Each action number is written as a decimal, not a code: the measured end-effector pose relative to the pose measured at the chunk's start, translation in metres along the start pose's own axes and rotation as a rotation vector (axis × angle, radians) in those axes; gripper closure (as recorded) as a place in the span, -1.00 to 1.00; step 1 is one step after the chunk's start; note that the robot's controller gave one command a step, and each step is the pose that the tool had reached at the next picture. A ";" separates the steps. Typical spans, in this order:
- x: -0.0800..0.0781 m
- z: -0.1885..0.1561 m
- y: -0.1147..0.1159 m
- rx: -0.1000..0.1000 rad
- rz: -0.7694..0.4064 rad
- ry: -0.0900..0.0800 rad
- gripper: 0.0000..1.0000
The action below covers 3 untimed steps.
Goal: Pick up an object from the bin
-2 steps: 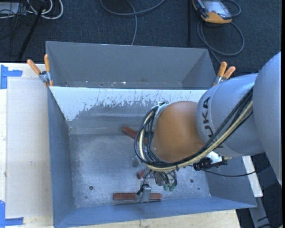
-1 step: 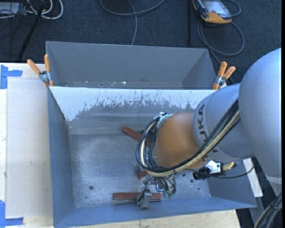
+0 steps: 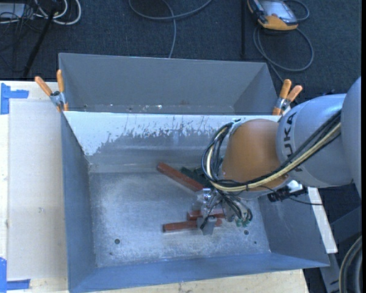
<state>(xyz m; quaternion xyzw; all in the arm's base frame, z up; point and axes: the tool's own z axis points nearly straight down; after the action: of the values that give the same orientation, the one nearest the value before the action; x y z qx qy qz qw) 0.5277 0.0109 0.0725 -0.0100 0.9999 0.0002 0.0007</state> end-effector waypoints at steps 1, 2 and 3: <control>0.000 0.000 0.000 0.000 0.000 0.000 1.00; 0.000 0.000 0.000 0.000 0.000 0.000 1.00; 0.000 0.000 0.000 0.000 0.000 0.000 1.00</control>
Offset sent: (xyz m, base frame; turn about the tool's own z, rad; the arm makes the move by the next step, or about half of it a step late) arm 0.0000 0.0000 0.0421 0.0000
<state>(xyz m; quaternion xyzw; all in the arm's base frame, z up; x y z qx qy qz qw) 0.5277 0.0108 0.0725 -0.0099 1.0000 0.0002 0.0008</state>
